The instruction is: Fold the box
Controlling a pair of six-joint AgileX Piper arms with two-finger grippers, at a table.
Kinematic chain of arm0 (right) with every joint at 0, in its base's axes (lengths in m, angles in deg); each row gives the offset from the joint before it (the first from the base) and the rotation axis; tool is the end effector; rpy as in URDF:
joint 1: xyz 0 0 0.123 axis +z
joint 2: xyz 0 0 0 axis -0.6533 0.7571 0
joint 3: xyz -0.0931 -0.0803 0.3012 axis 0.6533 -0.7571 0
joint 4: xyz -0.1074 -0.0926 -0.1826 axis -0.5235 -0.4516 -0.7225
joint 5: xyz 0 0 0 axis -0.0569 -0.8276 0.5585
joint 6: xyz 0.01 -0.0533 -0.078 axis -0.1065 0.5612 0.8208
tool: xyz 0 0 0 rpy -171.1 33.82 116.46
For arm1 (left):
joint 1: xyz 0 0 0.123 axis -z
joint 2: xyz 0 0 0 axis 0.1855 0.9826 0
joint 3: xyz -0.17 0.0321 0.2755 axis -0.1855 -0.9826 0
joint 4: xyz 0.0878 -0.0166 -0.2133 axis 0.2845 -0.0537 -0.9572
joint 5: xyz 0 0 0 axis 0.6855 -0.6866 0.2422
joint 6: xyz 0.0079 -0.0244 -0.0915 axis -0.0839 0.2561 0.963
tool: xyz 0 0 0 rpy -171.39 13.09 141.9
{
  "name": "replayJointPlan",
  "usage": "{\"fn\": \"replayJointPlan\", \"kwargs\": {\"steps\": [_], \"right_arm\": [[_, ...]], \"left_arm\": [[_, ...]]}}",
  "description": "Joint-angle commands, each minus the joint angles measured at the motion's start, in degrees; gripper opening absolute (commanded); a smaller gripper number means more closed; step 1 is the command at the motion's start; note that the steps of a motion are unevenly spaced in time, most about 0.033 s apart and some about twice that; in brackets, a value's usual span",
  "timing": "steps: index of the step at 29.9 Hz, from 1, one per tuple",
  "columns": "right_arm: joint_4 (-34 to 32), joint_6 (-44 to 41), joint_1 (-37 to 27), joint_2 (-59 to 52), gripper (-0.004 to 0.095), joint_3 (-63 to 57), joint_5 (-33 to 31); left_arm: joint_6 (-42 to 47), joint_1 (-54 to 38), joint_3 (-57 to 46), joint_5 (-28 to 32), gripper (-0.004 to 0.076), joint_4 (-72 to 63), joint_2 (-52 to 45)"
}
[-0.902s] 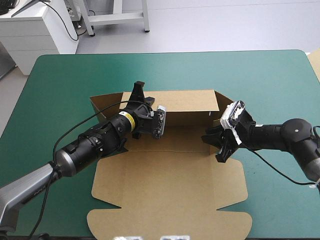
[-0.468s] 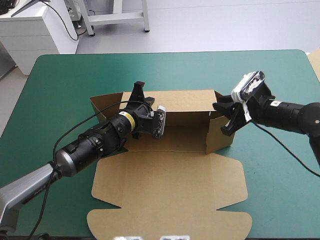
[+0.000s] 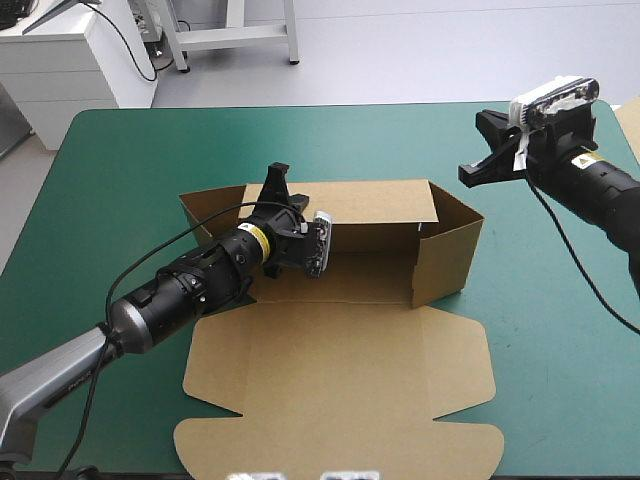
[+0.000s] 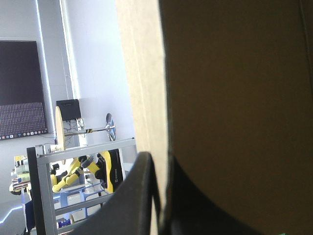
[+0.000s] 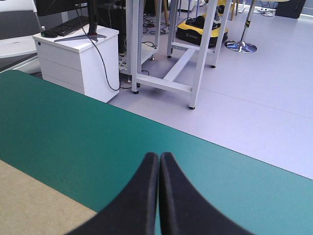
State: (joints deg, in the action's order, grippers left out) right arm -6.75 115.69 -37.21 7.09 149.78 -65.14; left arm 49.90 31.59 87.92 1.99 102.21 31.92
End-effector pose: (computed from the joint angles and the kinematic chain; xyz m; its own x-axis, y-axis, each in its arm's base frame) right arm 0.2241 0.0463 0.4800 -0.1317 -0.1248 -0.9834 -0.4093 0.9104 -0.0607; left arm 0.2397 -0.1951 0.3600 0.4613 0.8806 -0.1084 0.4482 -0.1259 0.8850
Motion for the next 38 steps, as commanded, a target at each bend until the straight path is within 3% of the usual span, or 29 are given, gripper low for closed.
{"fn": "replayJointPlan", "kwargs": {"steps": [1, 7, 12, 16, 32, 38], "right_arm": [[1.03, -1.80, -0.31, 1.03, -0.0019, 2.11, 3.70], [0.44, -8.22, -0.31, 7.20, -0.0019, 2.11, 3.72], [-8.48, -19.29, -0.31, 12.71, -0.0019, 2.11, -0.14], [-13.49, -21.99, -0.31, 15.42, -0.0019, 2.11, -5.32], [-16.33, -18.56, -0.31, 15.98, -0.0019, 1.86, -21.49], [-9.58, -10.53, -0.31, 14.78, -0.0019, -2.81, -22.14]], "left_arm": [[0.44, 0.60, 0.01, -2.36, -0.0008, -2.47, -0.01], [0.44, 0.60, 0.01, -2.48, -0.0008, -2.47, -0.01], [0.68, 0.60, 0.01, -2.59, -0.0008, -2.47, -0.01], [0.78, 0.60, 0.01, -2.97, -0.0008, -2.47, -0.01], [0.89, 0.60, 0.01, -2.97, -0.0008, -2.47, -0.01], [0.90, 0.60, 0.01, -2.97, -0.0008, -2.47, -0.01]]}}
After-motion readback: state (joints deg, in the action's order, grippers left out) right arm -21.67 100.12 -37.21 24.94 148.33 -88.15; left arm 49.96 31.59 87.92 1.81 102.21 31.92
